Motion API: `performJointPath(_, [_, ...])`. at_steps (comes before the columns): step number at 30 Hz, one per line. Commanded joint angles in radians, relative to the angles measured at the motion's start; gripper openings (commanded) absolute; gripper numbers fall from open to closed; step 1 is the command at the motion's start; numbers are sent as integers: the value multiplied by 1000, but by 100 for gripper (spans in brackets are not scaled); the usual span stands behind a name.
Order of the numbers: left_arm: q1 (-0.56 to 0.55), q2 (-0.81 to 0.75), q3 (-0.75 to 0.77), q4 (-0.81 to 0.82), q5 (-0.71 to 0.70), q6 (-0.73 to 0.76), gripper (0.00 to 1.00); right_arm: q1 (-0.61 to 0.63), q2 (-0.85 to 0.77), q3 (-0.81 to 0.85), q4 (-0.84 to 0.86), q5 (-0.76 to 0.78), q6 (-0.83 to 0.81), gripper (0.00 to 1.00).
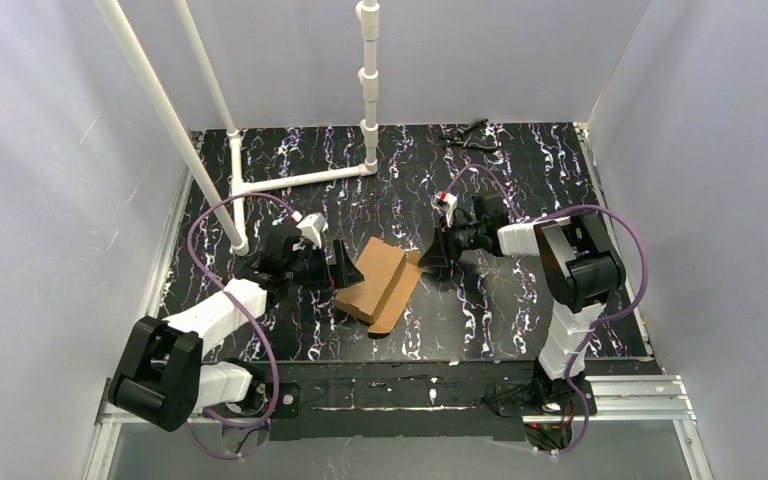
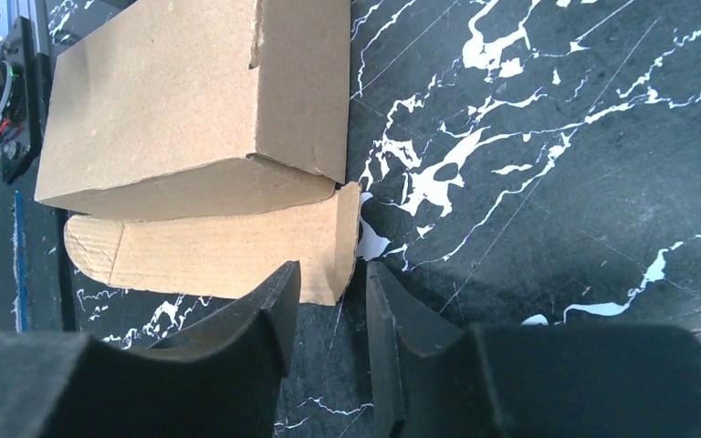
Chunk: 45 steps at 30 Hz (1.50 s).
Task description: Fold the paper box
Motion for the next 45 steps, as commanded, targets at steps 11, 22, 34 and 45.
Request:
performJointPath(11, [-3,112,64,16,1,-20,83,51,-26,61,-78,1,-132,23])
performJointPath(22, [-19,163,135,-101,-44,2,70,107,-77,87,-175,98,-241,9])
performJointPath(34, [-40,195,172,-154,-57,19,62,172,-96,127,-290,244,-316,5])
performJointPath(45, [-50,218,197,-168,-20,39,59,241,-83,209,-427,351,-385,5])
